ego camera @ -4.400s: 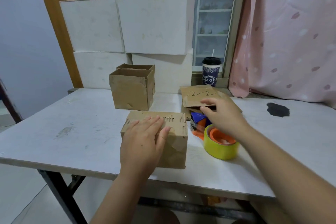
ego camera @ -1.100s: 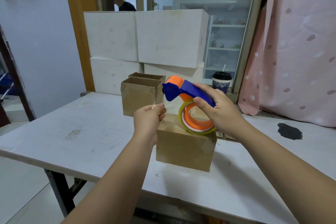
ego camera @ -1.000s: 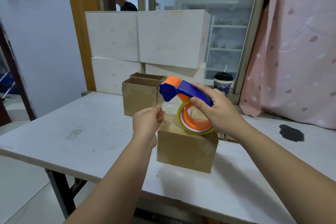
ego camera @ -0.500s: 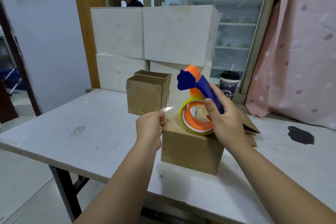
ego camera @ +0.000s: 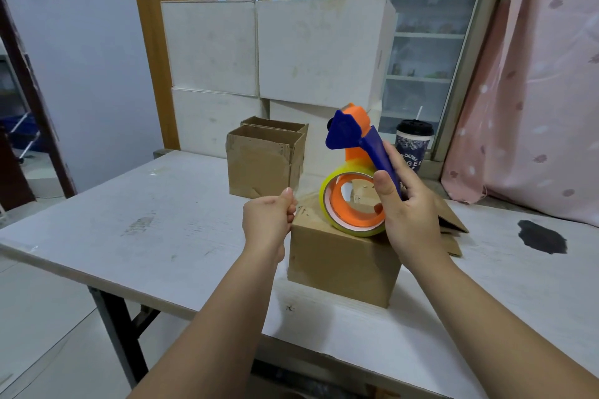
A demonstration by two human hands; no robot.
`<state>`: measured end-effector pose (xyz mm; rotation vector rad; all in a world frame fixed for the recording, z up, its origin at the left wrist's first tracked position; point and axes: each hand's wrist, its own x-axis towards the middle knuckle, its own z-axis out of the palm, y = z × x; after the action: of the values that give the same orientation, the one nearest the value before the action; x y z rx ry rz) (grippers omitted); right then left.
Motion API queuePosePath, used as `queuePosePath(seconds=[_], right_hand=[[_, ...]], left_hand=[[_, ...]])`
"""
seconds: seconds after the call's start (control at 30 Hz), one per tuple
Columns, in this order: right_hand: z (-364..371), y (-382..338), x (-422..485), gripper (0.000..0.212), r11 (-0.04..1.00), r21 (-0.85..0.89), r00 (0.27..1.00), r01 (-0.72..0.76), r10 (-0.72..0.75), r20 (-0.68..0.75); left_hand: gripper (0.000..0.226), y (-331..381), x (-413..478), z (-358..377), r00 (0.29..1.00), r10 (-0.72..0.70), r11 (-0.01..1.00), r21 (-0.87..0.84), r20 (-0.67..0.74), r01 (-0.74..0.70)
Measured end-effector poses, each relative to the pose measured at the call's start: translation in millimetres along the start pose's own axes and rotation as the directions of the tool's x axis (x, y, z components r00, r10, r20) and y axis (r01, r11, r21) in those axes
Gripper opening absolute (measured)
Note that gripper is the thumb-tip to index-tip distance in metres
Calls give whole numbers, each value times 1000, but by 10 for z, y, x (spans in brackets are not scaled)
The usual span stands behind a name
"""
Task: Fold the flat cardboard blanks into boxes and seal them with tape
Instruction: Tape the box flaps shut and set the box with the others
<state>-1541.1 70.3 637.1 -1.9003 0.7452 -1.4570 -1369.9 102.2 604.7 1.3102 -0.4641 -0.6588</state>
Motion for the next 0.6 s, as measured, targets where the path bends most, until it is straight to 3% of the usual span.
queuePosePath(seconds=[0.33, 0.6], right_hand=[[63, 4, -12, 50, 986, -155, 998, 67, -67, 6], [67, 23, -7, 49, 985, -158, 997, 73, -74, 5]], left_hand=[[43, -95, 24, -60, 998, 48, 981, 187, 50, -57], [45, -101, 10, -50, 993, 104, 939, 324, 54, -116]])
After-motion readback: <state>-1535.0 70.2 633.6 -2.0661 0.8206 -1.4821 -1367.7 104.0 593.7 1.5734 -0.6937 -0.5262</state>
